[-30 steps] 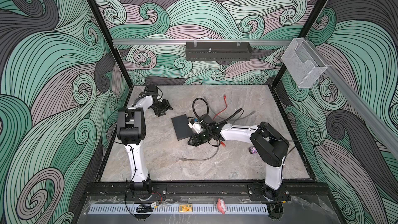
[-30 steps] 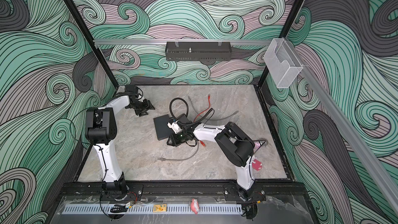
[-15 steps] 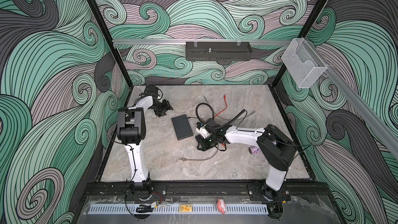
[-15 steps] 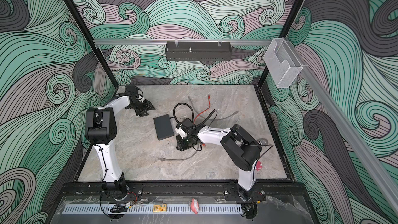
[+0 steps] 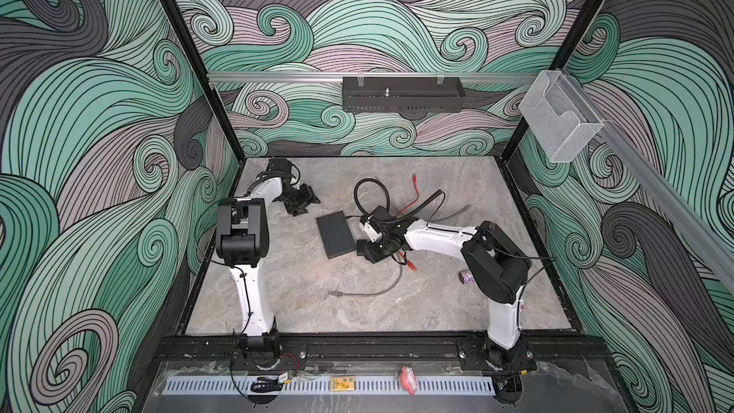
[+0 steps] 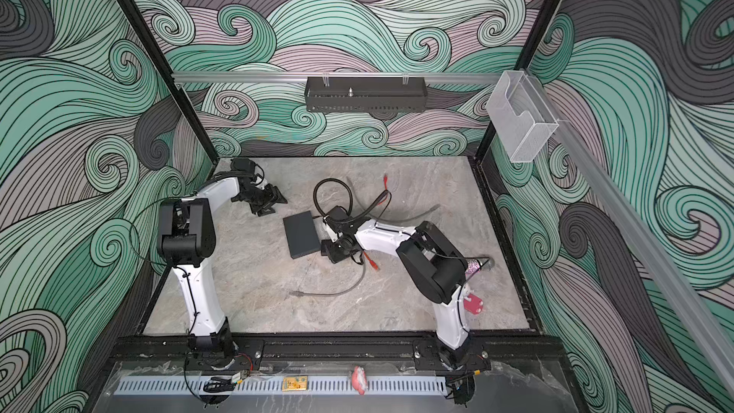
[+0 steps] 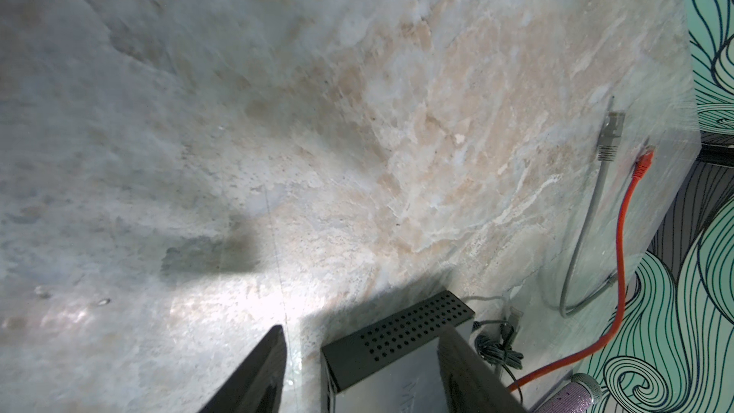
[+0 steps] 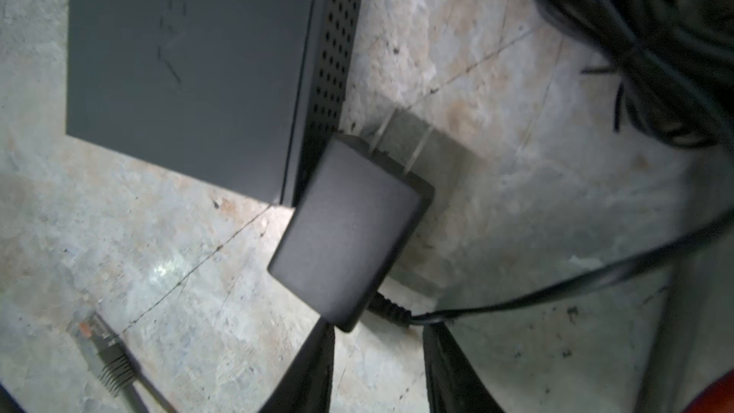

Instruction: Insert the plug into the switch port

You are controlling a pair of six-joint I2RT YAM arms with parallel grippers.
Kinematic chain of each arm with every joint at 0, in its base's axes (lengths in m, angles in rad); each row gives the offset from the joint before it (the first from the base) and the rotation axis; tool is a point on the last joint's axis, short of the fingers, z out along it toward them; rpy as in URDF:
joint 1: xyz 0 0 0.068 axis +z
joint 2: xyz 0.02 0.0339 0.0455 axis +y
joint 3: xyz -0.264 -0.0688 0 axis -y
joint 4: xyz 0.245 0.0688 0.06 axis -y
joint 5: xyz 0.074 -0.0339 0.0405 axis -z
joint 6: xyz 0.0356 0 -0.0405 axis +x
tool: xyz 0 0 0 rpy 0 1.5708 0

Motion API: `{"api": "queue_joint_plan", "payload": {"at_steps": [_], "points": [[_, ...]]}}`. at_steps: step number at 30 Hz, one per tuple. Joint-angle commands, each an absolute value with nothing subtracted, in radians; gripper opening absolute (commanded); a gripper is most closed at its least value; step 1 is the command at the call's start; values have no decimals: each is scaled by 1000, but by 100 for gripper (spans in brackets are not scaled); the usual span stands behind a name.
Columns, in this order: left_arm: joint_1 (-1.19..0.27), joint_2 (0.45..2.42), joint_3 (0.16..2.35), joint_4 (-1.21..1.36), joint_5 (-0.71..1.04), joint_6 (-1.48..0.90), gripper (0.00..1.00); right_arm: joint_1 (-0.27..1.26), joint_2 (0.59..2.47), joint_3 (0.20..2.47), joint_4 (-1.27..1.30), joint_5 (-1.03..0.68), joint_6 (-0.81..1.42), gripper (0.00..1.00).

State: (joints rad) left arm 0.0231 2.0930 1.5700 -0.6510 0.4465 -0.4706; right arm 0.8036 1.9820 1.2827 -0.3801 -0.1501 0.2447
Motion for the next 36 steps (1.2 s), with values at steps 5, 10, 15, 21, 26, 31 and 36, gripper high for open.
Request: {"api": "queue_joint_plan", "payload": {"at_steps": [5, 10, 15, 21, 26, 31, 36], "points": [[37, 2059, 1546, -639, 459, -460, 64, 752, 2083, 1433, -427, -106, 169, 39], [51, 2052, 1539, -632, 464, -461, 64, 734, 2153, 1560, -469, -112, 133, 39], [57, 2066, 1564, -627, 469, -463, 64, 723, 2218, 1667, -517, -103, 85, 39], [58, 2085, 1602, -635, 458, -456, 64, 718, 2142, 1675, -580, -92, 22, 40], [61, 2103, 1627, -618, 485, -465, 64, 741, 1985, 1557, -552, -161, 45, 41], [54, 2126, 1638, -624, 547, -462, 63, 797, 1927, 1447, -458, -244, 131, 41], [45, 2160, 1650, -639, 613, -438, 62, 814, 1924, 1323, -270, -391, 299, 41]]}}
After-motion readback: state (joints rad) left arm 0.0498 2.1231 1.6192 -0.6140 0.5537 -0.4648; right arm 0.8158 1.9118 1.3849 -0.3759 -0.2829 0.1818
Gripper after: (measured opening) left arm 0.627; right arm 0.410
